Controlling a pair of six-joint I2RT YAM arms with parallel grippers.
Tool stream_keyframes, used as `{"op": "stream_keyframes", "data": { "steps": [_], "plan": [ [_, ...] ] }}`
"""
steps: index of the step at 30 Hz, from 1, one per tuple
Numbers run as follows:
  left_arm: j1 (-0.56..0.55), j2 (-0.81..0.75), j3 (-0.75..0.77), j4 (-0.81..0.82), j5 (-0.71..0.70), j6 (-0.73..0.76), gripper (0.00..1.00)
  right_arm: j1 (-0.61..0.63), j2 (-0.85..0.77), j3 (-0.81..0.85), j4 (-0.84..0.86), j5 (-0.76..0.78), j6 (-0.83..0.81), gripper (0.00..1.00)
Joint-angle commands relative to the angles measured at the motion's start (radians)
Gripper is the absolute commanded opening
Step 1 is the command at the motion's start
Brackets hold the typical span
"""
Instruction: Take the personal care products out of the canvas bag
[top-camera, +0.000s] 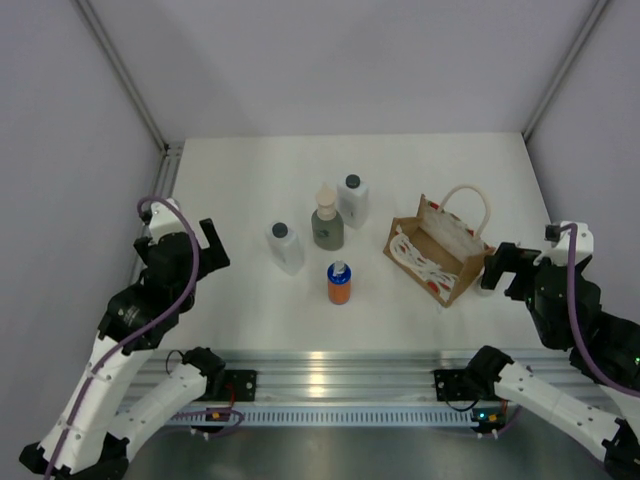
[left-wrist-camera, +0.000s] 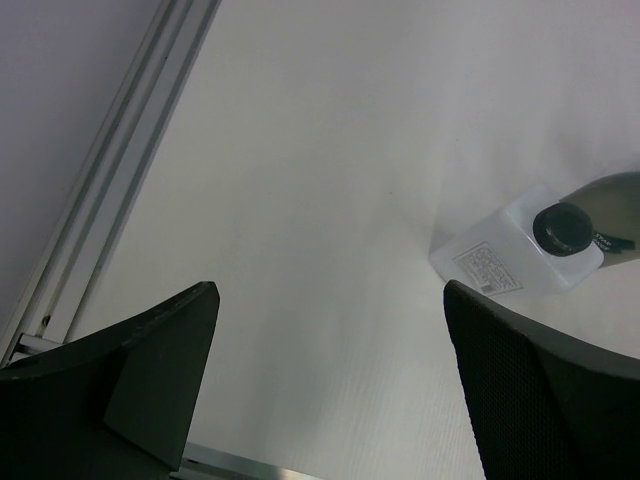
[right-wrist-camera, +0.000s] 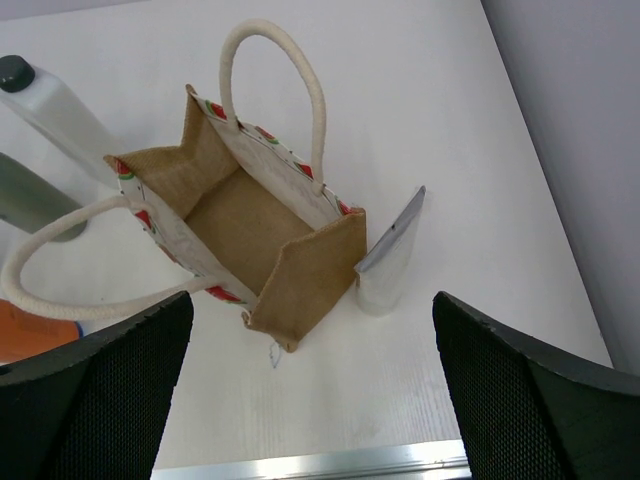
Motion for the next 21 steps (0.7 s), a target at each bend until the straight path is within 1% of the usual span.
{"op": "stream_keyframes", "data": {
  "steps": [1, 6, 21],
  "plan": [
    [0.004, -0.021, 0.023, -0.015, 0.028, 0.01, 0.98, -0.01, -0.019, 0.047, -0.076, 0.003, 0.018, 0.99],
    [0.004, -0.033, 0.011, -0.015, 0.039, 0.01, 0.98, -0.01, -0.042, 0.057, -0.08, -0.006, 0.003, 0.99],
    [0.004, -0.04, 0.005, -0.013, 0.058, 0.01, 0.98, -0.01, -0.03, 0.064, -0.079, -0.017, -0.012, 0.99]
  ]
}}
